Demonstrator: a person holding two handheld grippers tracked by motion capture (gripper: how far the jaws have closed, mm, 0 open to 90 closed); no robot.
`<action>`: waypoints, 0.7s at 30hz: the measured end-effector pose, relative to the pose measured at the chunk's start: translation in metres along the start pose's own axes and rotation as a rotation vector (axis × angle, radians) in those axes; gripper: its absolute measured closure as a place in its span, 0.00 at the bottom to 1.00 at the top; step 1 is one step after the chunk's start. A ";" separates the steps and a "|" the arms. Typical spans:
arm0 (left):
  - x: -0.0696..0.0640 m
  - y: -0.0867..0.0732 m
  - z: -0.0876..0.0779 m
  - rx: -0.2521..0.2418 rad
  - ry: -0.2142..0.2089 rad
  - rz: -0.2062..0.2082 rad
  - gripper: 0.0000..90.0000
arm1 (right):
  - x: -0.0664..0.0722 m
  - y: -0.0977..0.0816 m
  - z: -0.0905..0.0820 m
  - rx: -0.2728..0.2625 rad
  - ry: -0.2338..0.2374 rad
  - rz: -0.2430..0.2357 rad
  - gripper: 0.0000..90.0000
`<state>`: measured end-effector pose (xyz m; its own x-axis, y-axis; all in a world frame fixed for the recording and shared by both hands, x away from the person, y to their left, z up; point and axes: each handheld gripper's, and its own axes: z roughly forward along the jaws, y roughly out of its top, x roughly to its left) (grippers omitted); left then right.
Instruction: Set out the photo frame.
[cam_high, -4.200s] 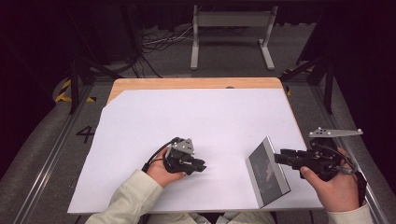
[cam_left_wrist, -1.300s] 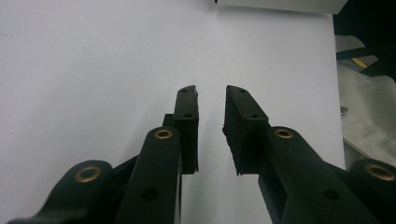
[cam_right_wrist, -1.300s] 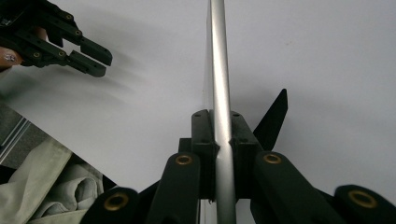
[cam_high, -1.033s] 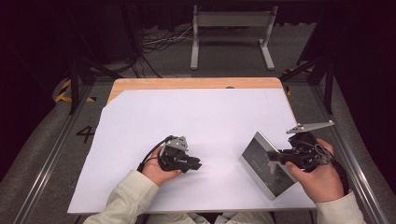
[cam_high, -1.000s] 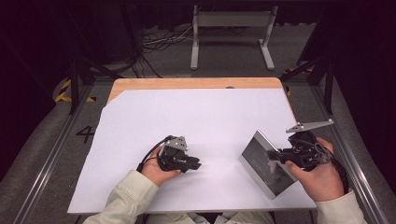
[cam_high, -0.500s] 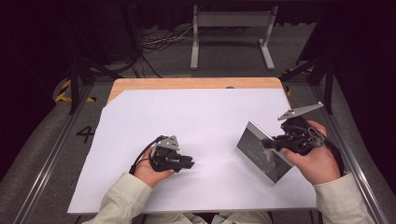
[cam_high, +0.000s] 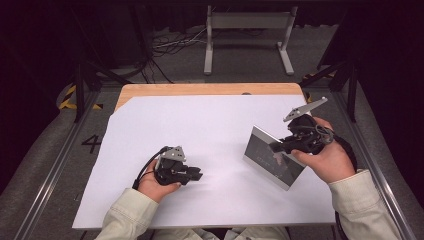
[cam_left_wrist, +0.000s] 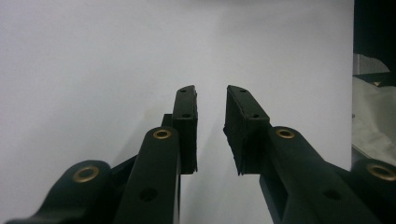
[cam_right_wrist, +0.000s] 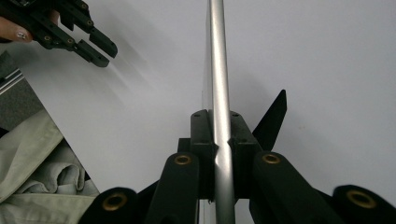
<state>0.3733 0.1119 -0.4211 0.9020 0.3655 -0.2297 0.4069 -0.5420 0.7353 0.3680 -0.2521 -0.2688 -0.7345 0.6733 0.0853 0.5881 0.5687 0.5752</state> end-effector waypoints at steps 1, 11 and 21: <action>0.000 0.000 0.000 0.000 0.000 0.000 0.83 | 0.000 0.002 0.002 -0.001 0.006 -0.012 0.93; 0.001 0.000 0.000 0.001 0.003 0.003 0.82 | -0.001 0.014 0.013 0.013 0.039 -0.124 0.93; 0.000 0.000 0.001 0.004 0.005 0.001 0.82 | -0.004 0.023 0.021 0.029 0.085 -0.183 0.93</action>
<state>0.3738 0.1112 -0.4219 0.9017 0.3687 -0.2260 0.4067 -0.5450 0.7332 0.3913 -0.2317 -0.2733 -0.8551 0.5159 0.0511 0.4510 0.6917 0.5640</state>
